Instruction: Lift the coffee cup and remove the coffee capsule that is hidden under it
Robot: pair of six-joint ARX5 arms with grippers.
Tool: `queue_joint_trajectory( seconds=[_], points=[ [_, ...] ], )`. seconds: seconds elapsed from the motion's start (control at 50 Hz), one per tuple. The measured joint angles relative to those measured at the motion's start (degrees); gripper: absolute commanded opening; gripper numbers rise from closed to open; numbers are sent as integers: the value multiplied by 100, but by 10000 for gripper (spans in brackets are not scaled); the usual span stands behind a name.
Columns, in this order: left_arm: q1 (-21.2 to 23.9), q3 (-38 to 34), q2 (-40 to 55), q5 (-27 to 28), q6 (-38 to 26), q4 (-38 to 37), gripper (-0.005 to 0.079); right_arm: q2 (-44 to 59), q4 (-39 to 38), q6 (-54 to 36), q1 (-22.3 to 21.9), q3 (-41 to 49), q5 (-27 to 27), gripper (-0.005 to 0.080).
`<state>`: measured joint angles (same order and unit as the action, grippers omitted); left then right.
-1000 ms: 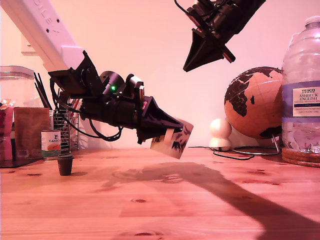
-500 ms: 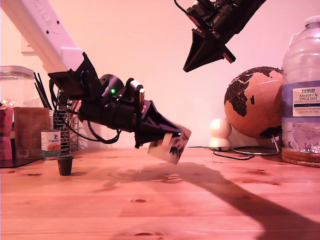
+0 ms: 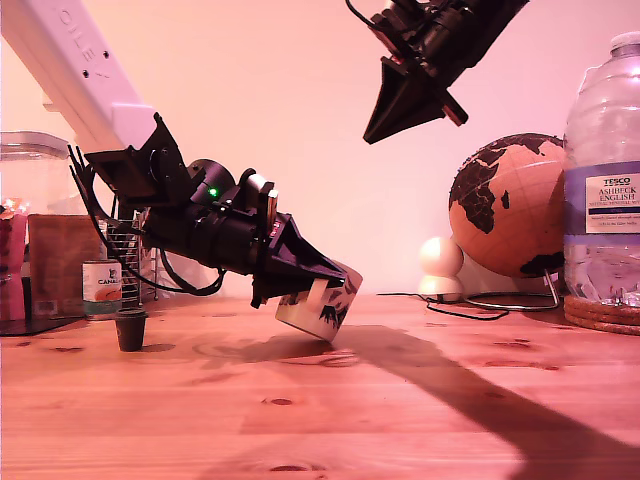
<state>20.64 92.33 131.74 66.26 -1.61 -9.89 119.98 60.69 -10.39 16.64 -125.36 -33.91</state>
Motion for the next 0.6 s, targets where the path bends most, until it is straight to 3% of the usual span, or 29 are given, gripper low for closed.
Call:
queue_joint_trajectory(
  seconds=[0.3, 0.6],
  points=[
    [0, 2, 0, 13, 319, 7, 133, 0, -4, 2, 0, 0, 2, -11],
    [0, 4, 0, -68, 448, -275, 149, 0, -2, 2, 20, 0, 2, -11]
  ],
)
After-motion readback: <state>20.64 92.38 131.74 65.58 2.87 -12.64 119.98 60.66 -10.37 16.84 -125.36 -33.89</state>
